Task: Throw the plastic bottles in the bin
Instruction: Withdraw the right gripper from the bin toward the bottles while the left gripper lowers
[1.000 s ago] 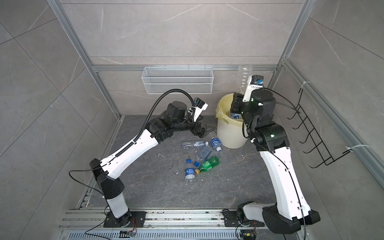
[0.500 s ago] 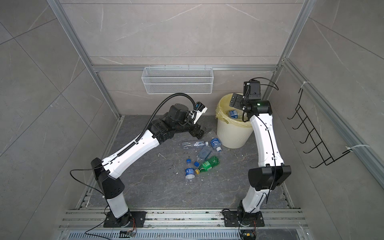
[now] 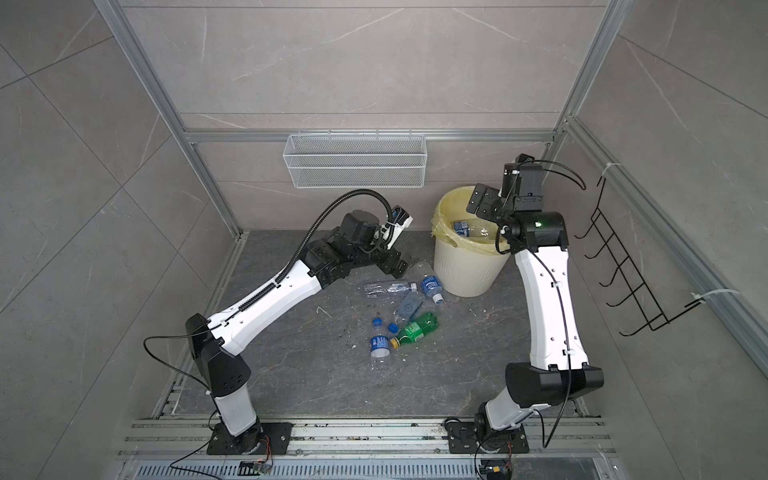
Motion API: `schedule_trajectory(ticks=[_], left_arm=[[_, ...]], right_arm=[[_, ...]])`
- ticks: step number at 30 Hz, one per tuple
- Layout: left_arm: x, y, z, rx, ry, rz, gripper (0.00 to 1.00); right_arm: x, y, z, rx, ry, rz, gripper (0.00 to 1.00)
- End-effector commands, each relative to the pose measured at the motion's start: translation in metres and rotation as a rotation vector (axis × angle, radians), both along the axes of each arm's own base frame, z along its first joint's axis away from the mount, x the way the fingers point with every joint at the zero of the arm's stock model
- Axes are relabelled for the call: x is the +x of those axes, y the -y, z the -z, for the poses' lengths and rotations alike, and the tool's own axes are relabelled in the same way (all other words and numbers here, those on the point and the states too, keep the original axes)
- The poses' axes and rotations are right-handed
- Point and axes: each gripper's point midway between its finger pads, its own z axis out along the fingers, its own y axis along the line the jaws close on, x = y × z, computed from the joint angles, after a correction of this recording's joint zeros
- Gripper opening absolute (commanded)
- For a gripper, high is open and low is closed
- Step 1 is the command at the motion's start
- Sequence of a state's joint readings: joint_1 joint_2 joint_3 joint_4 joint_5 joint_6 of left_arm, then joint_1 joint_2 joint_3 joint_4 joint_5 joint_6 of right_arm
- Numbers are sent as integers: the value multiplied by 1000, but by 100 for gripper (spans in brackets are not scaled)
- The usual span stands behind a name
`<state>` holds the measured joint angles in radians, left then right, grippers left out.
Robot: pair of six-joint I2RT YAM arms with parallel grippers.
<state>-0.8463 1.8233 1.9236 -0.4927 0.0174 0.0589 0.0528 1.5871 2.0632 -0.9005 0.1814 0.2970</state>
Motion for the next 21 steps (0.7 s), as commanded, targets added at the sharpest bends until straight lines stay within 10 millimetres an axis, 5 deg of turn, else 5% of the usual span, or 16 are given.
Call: schedule_trajectory(ticks=[1,8,16,21], left_arm=[[15,-10,4,-20,-26,-74,100],[43,-39,37,-83,-243,-178,100],[74,-69,100,-103,-477,-229,100],[78,-76,139,-35,-539,-178,100]], right_arm=[[-3,-7,6,41,1,-21,100],[-13,-31,32,62,-38,-89,99],[-33,-100,74,-59,-119,-247,100],[-50,-147,128,-48,-205,-372,100]])
